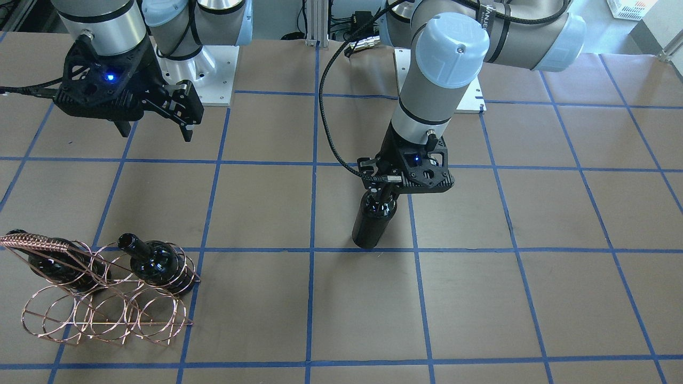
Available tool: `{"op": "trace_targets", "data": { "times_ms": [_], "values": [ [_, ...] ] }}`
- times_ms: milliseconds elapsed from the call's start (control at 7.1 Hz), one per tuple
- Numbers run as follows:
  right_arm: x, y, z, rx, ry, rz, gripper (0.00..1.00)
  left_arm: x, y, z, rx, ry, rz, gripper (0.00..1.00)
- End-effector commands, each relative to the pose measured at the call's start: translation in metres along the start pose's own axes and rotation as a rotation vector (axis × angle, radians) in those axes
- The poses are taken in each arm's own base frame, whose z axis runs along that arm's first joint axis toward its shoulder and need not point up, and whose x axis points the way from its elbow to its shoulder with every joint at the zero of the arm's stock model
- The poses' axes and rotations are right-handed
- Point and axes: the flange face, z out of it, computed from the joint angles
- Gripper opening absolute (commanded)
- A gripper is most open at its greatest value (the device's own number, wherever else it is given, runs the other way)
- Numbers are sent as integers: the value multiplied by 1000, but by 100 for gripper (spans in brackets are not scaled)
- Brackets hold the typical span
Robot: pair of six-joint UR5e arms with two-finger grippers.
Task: Place wine into wine basket
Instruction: 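Stand the bottle upright on the table with the left gripper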
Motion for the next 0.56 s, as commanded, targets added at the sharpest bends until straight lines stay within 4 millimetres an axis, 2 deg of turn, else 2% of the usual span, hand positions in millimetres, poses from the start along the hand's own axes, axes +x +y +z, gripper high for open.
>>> {"op": "trace_targets", "data": {
  "times_ms": [0,422],
  "values": [
    [0,0,0,-1,0,0,100,-1,11,5,-48,-12,3,0],
    [0,0,0,1,1,2,100,2,19,7,-83,-17,8,0]
  ]
}}
